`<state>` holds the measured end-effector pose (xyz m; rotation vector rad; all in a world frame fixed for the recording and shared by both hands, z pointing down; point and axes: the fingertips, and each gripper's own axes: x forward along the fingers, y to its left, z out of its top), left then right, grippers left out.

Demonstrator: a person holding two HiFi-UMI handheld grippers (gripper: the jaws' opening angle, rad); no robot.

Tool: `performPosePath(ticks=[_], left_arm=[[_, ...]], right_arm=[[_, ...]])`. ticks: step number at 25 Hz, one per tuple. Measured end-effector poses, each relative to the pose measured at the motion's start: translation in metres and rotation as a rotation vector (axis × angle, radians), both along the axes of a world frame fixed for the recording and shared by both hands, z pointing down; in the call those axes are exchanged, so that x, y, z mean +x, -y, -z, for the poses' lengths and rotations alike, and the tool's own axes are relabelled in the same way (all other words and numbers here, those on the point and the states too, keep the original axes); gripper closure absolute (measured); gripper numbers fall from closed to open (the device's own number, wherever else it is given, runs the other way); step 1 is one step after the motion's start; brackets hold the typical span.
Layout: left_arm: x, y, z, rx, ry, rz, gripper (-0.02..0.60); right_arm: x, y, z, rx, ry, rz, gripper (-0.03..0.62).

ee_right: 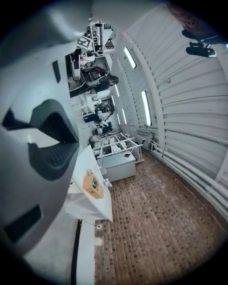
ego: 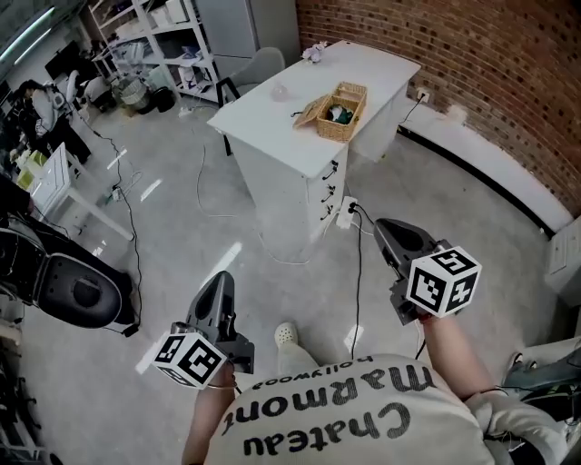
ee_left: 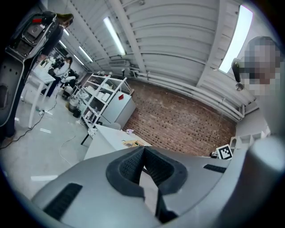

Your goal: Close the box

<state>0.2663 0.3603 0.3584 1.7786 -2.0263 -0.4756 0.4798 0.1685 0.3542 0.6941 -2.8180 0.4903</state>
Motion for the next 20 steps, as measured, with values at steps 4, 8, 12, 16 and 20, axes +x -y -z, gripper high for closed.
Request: performPosePath(ticks=[4, 8, 12, 16, 20], left_arm=[[-0.036, 0.042, 0.005, -0.012, -0.001, -0.052, 0.581], [-0.078, 0.075, 0.015, -0.012, 0.004, -0.082, 0.581], [-0.115, 0.105, 0.021, -0.006, 0.015, -0.113, 0.581], [-0.155, 0.124, 0.02, -0.008, 0.005, -0.125, 0.581], [-0.192, 0.142, 0.027, 0.006, 0.021, -0.149, 0.581]], right_arm=[[-0.036, 0.03, 0.003, -0.006, -0.011, -0.03, 0.591], [-0.073, 0.055, 0.012, -0.013, -0.004, -0.057, 0.591], [-0.106, 0.079, 0.018, -0.004, 0.002, -0.086, 0.591], [-0.14, 0.096, 0.018, -0.005, 0.0, -0.114, 0.591], [-0.17, 0.113, 0.027, 0.007, 0.018, -0.143, 0.591]])
